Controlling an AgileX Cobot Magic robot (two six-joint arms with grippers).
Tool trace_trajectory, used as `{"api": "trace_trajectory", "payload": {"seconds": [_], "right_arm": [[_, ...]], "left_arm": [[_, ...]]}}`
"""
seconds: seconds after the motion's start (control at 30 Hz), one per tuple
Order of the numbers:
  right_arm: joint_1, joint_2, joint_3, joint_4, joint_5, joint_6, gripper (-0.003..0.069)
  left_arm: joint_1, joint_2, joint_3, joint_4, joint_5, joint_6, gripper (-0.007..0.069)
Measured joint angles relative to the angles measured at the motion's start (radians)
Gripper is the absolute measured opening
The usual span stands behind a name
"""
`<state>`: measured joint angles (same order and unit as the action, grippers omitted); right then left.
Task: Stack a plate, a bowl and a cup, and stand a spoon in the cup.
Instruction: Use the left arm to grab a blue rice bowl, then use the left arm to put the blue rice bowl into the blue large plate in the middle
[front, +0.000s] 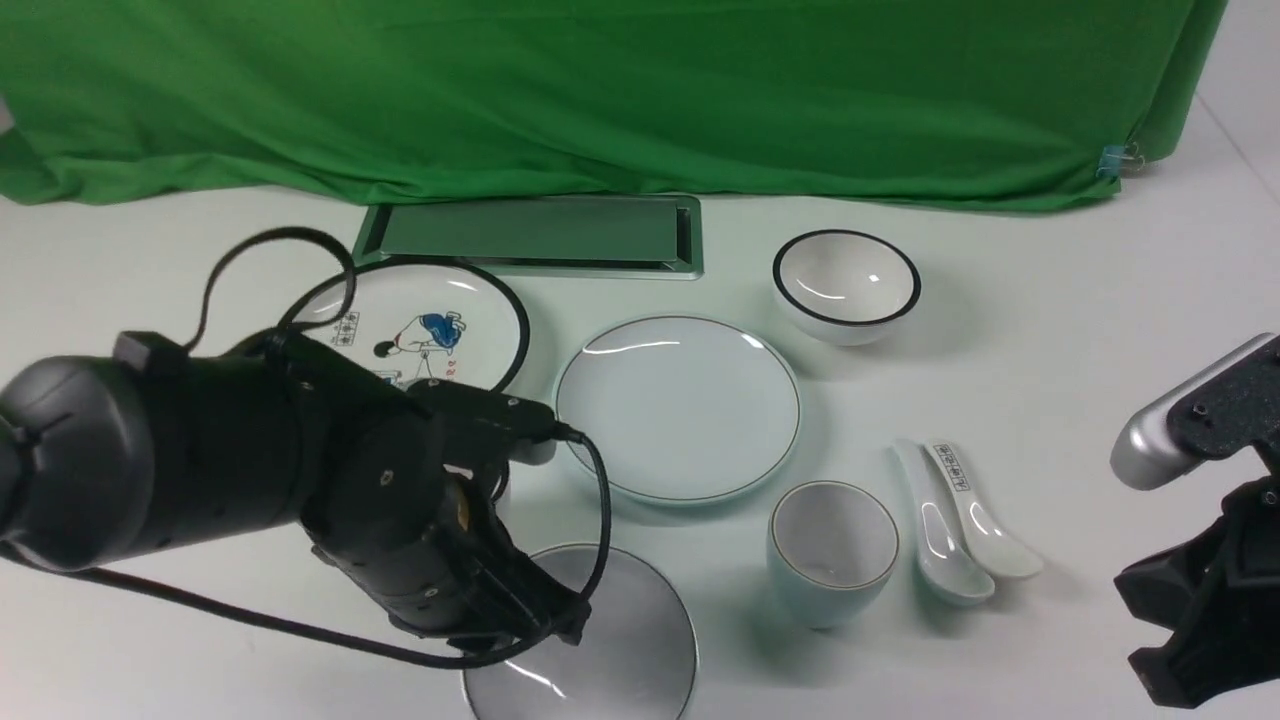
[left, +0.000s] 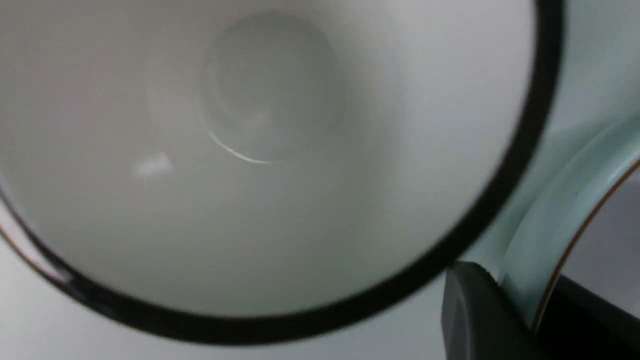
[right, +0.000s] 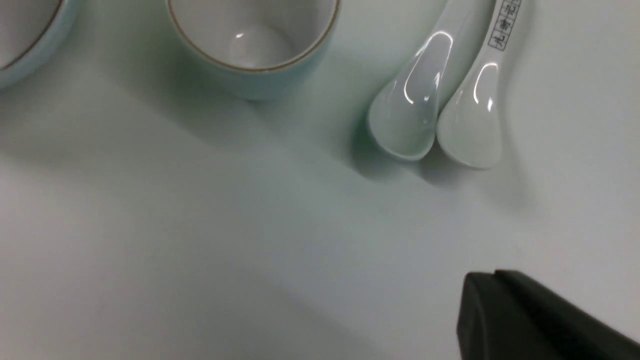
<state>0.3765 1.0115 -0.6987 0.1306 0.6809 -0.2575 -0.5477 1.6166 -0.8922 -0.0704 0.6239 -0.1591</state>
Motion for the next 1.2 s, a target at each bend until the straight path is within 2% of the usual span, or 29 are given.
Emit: {"api": "trace_trajectory", "payload": {"seconds": [0.2,0.33,0.47,0.57,0.7,0.93,1.2], "right_arm": [[0.0,0.0,0.0,-0.001,-0.002,0.0,0.0037],[0.001,0.0,0.0,-0.001,-0.012,0.001,0.0037],[0.001,0.0,0.0,-0.001,-0.022,0.002,0.0039],[0.001,0.0,0.0,-0.001,-0.024,0.004,0.004],[0.001,0.0,0.0,-0.001,-0.024,0.004,0.004],[0.001,0.0,0.0,-0.001,-0.058,0.01,0.0043],[0.001,0.002,-0.003,-0.001,-0.067,0.027,0.0043]], "left_arm": [[0.0,-0.135,-0.057,-0.068,0.134,0.136,-0.0009],[0.011,-0.193,-0.222,-0.081,0.197,0.216,-0.0009],[0.068,-0.14,-0.385,-0.122,0.273,0.303,-0.0009],[0.163,-0.022,-0.526,-0.21,0.292,0.368,-0.0009],[0.23,0.13,-0.646,-0.27,0.298,0.424,-0.0009],[0.239,0.414,-0.857,-0.294,0.314,0.447,-0.0009],[0.239,0.595,-1.006,-0.286,0.369,0.447,0.0]]}}
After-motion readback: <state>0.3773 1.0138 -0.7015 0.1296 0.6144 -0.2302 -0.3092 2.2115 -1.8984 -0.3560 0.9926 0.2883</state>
